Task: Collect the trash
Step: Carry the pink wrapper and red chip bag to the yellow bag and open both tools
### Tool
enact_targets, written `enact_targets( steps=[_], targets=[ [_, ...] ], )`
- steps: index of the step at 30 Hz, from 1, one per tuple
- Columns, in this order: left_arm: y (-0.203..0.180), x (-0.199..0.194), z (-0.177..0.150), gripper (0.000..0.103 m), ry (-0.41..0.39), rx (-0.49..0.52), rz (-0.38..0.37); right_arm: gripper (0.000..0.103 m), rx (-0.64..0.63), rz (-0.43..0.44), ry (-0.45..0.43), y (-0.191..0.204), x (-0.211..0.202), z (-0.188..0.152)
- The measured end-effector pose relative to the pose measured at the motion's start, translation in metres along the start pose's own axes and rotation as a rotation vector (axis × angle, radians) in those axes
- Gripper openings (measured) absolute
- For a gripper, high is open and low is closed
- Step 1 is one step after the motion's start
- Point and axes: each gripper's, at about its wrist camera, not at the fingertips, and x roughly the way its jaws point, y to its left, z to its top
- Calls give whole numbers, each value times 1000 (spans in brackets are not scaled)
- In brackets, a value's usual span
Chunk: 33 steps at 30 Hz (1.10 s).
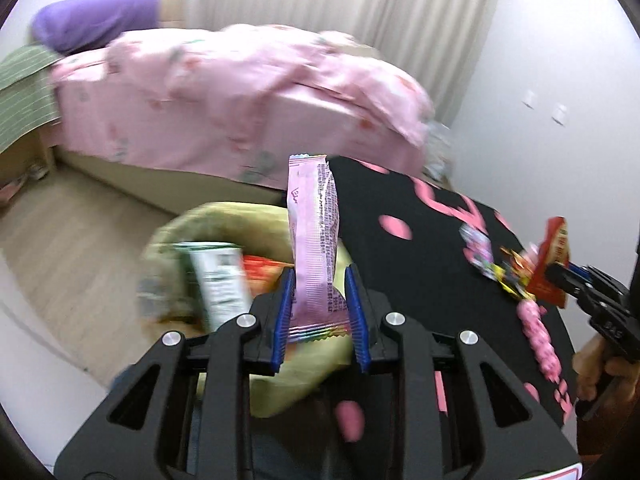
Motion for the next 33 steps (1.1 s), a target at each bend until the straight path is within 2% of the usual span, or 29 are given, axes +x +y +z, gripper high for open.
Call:
enact_targets(
  steps=[2, 5, 13, 18, 33],
  targets=[
    [24, -5, 1, 25, -8, -40, 41, 18, -16, 46, 8, 14, 16, 12],
    [43, -3, -1, 25, -1, -76, 64, 18, -39, 93, 32, 35, 42, 24],
    [61, 17, -10, 25, 32, -100, 55, 18, -115, 150, 115, 71, 103, 32],
    [68, 29, -13, 25, 48, -121, 37, 18, -102, 183, 146, 77, 129, 32],
    [91, 64, -27, 25, 130, -191, 2, 18, -117, 191, 239, 92, 203, 23]
  ],
)
